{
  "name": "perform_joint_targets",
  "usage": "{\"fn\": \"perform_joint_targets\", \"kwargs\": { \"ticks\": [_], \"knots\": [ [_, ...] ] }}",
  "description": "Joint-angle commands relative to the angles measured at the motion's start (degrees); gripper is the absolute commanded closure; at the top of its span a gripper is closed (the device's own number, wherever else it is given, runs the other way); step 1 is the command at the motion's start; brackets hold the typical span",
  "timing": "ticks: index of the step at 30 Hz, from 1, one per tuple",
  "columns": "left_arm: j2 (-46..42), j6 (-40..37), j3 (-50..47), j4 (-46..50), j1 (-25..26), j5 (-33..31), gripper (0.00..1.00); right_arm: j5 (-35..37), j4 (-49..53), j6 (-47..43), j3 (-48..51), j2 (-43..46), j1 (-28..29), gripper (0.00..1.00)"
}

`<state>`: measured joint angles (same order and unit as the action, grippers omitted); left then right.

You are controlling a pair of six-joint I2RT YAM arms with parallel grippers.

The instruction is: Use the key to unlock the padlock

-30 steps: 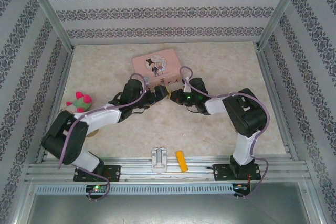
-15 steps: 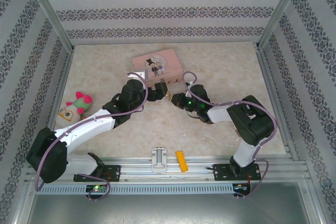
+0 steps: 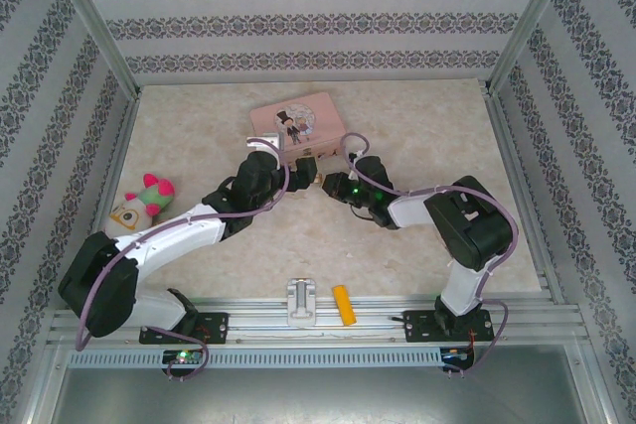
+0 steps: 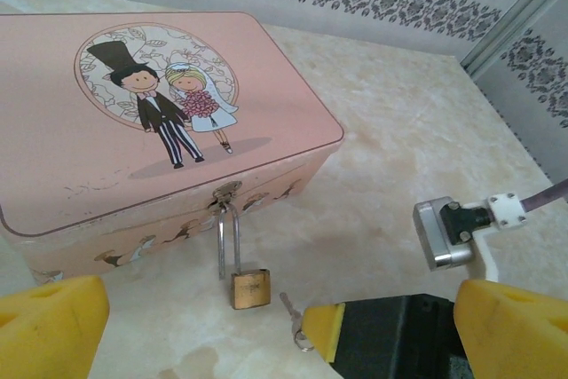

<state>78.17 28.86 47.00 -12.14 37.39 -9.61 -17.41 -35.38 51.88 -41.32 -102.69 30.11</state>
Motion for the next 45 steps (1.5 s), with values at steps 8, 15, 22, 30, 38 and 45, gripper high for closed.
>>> {"fn": "perform_joint_targets", "kwargs": {
  "ticks": [8, 15, 22, 30, 38, 45],
  "knots": [
    [3.82, -2.55, 5.46, 4.32, -4.15, -1.58, 0.01, 4.91, 16.19, -6.48, -6.55, -2.55, -0.96, 0.92],
    [4.36, -0.19, 5.63, 4.14, -7.67, 1.48, 0.01, 7.44, 21.36, -8.18, -6.91, -1.64, -0.88, 0.68],
    [5.95, 0.75, 5.68, 3.19, -11.31, 3.65, 0.01, 12.63, 28.42, -13.66, -10.82, 1.48, 1.53, 0.65],
    [13.87, 1.44, 11.19, 5.37, -15.93, 6.98, 0.01, 16.62, 34.06, -18.66, -18.94, -1.96, 3.63, 0.58],
    [21.25, 1.29, 15.76, 4.58, -18.23, 9.0, 0.01, 14.25, 34.0, -21.6, -24.72, -7.96, 4.17, 0.5],
    [26.62, -1.96, 20.81, 6.82, -18.23, 8.72, 0.01, 14.06, 35.11, -22.74, -27.49, -11.63, 4.32, 0.51]
  ]
}}
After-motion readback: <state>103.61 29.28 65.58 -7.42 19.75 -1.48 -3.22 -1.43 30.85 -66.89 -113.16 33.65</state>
